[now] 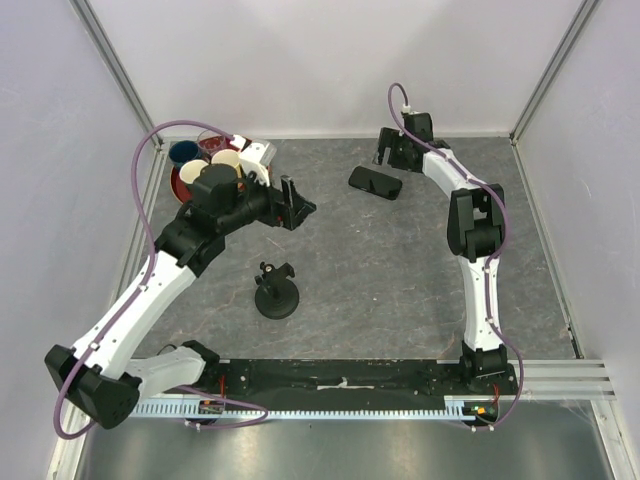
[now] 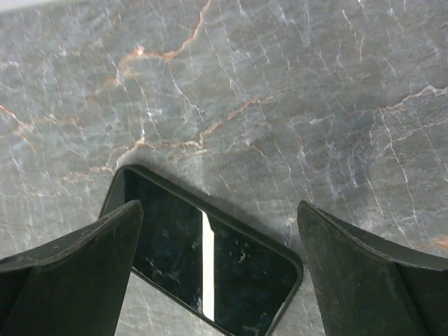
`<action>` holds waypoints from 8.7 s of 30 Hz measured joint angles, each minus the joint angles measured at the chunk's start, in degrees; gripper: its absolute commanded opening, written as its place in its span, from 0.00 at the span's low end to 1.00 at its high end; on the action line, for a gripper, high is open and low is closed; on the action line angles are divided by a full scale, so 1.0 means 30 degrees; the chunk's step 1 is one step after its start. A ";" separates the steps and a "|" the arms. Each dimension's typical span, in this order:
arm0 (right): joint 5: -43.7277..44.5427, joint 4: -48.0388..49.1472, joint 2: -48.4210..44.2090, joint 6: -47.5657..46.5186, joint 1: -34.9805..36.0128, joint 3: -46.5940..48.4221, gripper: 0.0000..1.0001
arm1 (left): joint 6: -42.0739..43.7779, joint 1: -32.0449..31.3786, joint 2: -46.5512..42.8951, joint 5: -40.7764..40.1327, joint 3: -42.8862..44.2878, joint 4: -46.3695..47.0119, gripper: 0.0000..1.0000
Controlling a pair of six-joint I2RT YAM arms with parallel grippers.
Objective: Place the phone on the phone stand
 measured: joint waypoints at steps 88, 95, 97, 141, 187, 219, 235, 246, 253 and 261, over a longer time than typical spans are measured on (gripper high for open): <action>0.5100 -1.1096 0.4065 -0.2900 0.4641 0.8131 0.39 | -0.0597 0.2178 -0.0372 0.2339 -0.2659 0.2958 0.87; 0.5027 -1.0732 0.3883 -0.3082 0.4634 0.7723 0.00 | -0.0597 0.2178 -0.0372 0.2339 -0.2710 0.2958 0.87; 0.5027 -0.9857 0.3308 -0.3184 0.4634 0.6572 0.00 | -0.0597 0.2178 -0.0372 0.2339 -0.2725 0.2958 0.87; -0.4160 0.9668 -1.3835 -0.8699 0.7876 -1.5154 0.00 | -0.4262 0.6302 0.0648 0.5544 -0.3912 0.5231 0.92; -0.5333 0.6994 -1.3369 -1.1759 1.0892 -1.2888 0.98 | -0.5974 0.7388 0.1304 0.6594 -0.4692 0.6725 0.02; -0.9151 2.5565 -0.7555 1.4885 0.8546 -1.2757 0.91 | -0.5413 0.9704 -0.6521 0.0816 -0.8772 1.0550 0.02; -0.8116 2.5580 -0.6688 1.4528 0.9369 -1.2772 0.95 | -0.5603 0.9938 -0.6623 0.1173 -0.8910 1.1030 0.02; -0.8495 2.7707 -0.5938 1.6276 0.9391 -1.2743 0.87 | -0.5654 1.0528 -0.6688 0.1326 -0.8910 1.1242 0.02; -0.8932 2.9791 -0.4656 1.8418 0.9675 -1.2553 0.83 | -0.5821 1.0579 -0.6666 0.1370 -0.8925 1.1577 0.02; -0.8998 3.0439 -0.4656 1.9431 0.9843 -1.2546 0.64 | -0.6193 1.0630 -0.6637 0.1654 -0.9056 1.1948 0.02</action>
